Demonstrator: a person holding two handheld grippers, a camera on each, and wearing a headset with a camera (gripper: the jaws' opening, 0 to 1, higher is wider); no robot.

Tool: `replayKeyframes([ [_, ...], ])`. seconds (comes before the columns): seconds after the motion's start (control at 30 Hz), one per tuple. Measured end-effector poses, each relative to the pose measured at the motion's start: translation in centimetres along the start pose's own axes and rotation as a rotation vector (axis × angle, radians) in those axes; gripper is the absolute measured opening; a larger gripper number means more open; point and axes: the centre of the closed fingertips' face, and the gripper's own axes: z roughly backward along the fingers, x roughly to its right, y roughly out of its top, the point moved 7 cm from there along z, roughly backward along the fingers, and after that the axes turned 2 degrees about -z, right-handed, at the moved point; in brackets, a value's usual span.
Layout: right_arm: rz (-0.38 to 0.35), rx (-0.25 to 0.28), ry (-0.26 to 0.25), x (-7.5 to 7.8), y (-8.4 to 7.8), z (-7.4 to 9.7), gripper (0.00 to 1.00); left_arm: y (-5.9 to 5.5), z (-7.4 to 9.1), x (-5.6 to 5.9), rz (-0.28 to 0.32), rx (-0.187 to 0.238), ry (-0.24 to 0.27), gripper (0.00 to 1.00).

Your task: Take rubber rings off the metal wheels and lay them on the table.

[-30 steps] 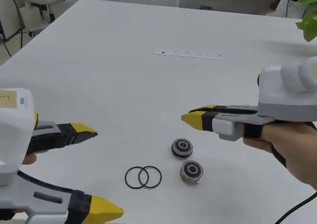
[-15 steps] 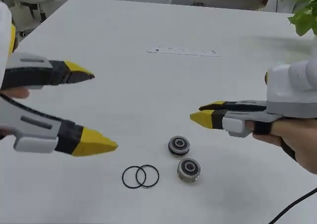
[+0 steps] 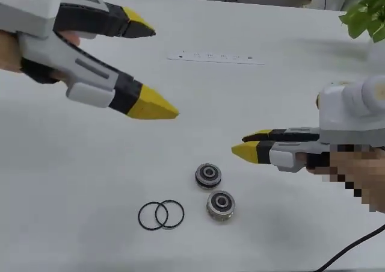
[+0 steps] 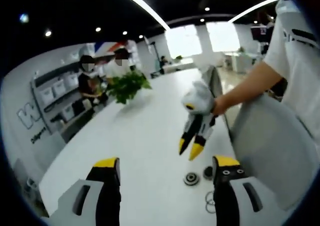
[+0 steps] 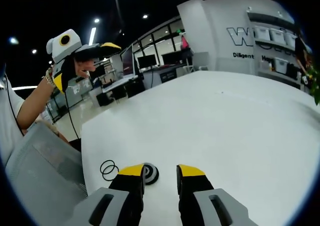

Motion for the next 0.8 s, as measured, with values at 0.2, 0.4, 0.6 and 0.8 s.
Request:
replayKeyframes([
  [0.2, 0.003, -0.009, -0.004, 0.3, -0.5, -0.1, 0.23, -1.2, -3.8, -0.2, -0.020, 0.093, 0.035, 0.65],
  [0.4, -0.011, -0.017, -0.008, 0.5, -1.0, -0.4, 0.22, -4.0, -6.0, 0.8, 0.054, 0.146, 0.067, 0.59],
  [0.6, 0.011, -0.050, -0.006, 0.3, -1.6, -1.1, 0.22, -6.4, -7.6, 2.1, 0.052, 0.092, 0.061, 0.48],
  [0.8, 0.051, -0.084, -0.001, 0.1, -2.1, -1.8, 0.21, -8.9, -9.2, 3.8, 0.083, 0.022, 0.006, 0.45],
])
